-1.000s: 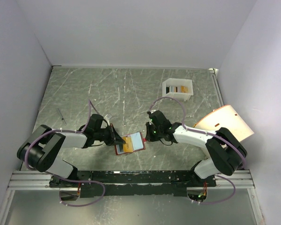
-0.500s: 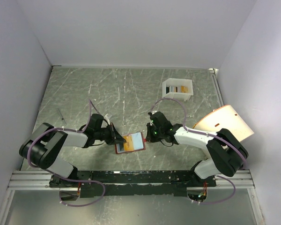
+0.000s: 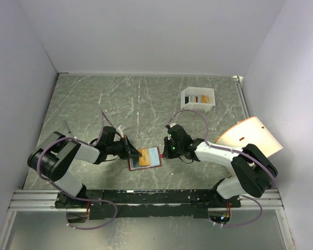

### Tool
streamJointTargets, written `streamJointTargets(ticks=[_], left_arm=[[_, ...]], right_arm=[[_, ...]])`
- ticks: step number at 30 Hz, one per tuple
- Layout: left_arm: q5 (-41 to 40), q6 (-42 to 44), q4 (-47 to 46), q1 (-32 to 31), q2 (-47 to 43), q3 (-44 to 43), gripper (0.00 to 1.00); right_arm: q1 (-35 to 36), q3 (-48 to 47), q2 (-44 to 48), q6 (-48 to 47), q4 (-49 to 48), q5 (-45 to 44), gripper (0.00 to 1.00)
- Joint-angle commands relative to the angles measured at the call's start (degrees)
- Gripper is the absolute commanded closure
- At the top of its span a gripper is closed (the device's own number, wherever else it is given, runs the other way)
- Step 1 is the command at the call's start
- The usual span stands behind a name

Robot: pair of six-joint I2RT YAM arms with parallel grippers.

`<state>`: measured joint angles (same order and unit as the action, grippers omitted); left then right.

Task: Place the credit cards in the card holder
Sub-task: Insert the credit card into the card holder.

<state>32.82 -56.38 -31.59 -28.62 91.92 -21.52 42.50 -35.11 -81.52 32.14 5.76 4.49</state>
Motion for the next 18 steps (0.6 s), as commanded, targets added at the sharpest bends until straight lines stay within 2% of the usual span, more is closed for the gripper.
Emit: streamJointTargets(ticks=[1,18], left_arm=[[-2.42,0.60,-2.31,0.32,2.01,1.15,0.93],[0.51,-6.43,-14.83,-0.48,6.09,5.05,0.93]], right_arm=[[0.65,1.13,1.48,1.13,-1.06,0.54,0.95],[0.67,3.52,2.58,8.32,-5.19,-0.26,0.96]])
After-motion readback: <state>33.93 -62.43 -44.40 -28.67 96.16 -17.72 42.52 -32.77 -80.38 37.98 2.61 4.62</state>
